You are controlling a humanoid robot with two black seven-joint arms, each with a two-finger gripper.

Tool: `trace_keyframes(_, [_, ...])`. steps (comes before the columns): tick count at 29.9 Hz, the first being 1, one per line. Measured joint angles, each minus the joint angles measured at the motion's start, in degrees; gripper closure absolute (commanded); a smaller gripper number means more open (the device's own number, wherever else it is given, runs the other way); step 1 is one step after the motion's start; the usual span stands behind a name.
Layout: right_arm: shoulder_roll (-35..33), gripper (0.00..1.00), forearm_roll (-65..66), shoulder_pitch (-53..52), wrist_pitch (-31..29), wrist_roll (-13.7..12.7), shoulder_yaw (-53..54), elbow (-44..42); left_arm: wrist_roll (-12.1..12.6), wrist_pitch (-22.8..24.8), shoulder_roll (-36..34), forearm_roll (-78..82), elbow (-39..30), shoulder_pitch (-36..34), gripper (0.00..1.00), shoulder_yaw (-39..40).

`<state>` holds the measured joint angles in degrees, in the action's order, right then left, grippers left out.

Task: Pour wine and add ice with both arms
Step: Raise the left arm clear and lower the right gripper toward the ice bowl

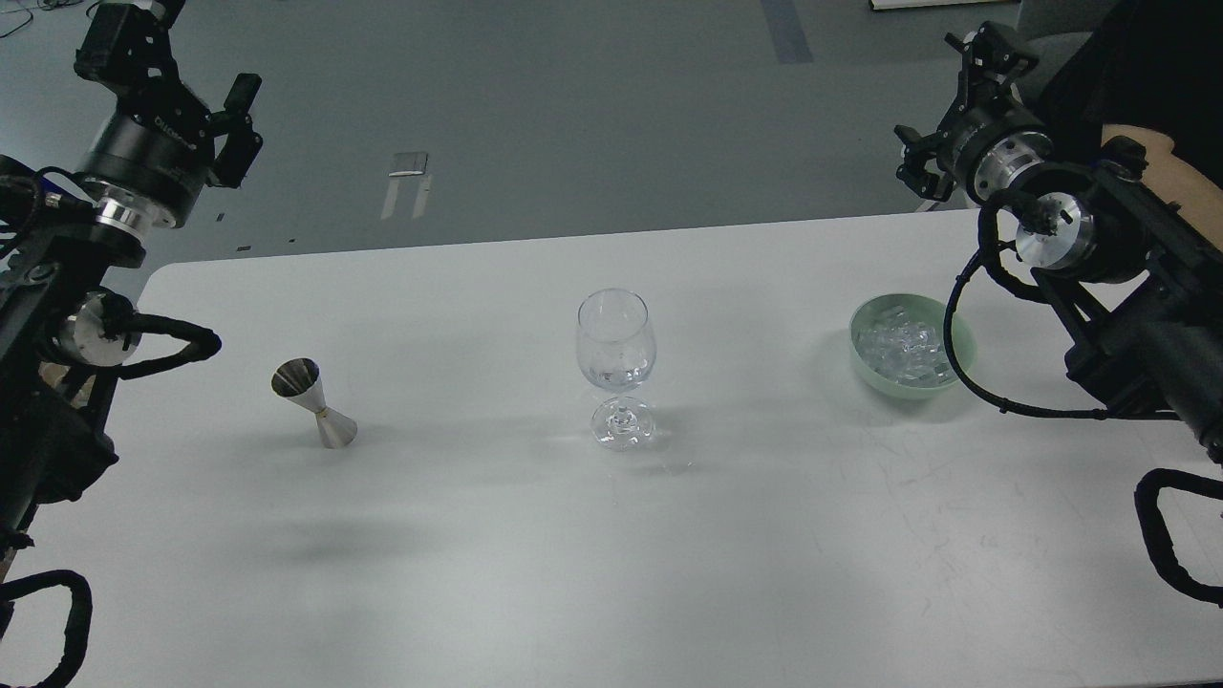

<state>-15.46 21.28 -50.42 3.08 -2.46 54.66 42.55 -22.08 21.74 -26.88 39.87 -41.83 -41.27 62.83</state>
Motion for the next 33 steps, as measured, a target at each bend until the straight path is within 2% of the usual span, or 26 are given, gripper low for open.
trace_keyframes(6, [-2.7,0.0,0.2,-0.1,-3.1,0.3,-4.7,1.2,1.6,-2.9,2.6,0.1,0.8,0.5,0.02,-0.3])
trace_keyframes(14, [-11.0,0.0,5.1,0.1,-4.5,0.8,-13.4,7.2,2.3,-2.3,2.8,0.4,0.1,0.0,0.02,-2.7])
trace_keyframes(25, [-30.5,0.0,35.1,1.5,-4.5,1.0,-25.2,23.5,2.3,-2.6,4.1,0.4,-0.4,-0.6,0.02,-5.1])
trace_keyframes(33, [-42.6,0.0,55.7,6.6,-4.4,3.1,-27.4,36.2,2.3,-2.9,7.2,0.5,-0.4,-0.6,0.02,-5.1])
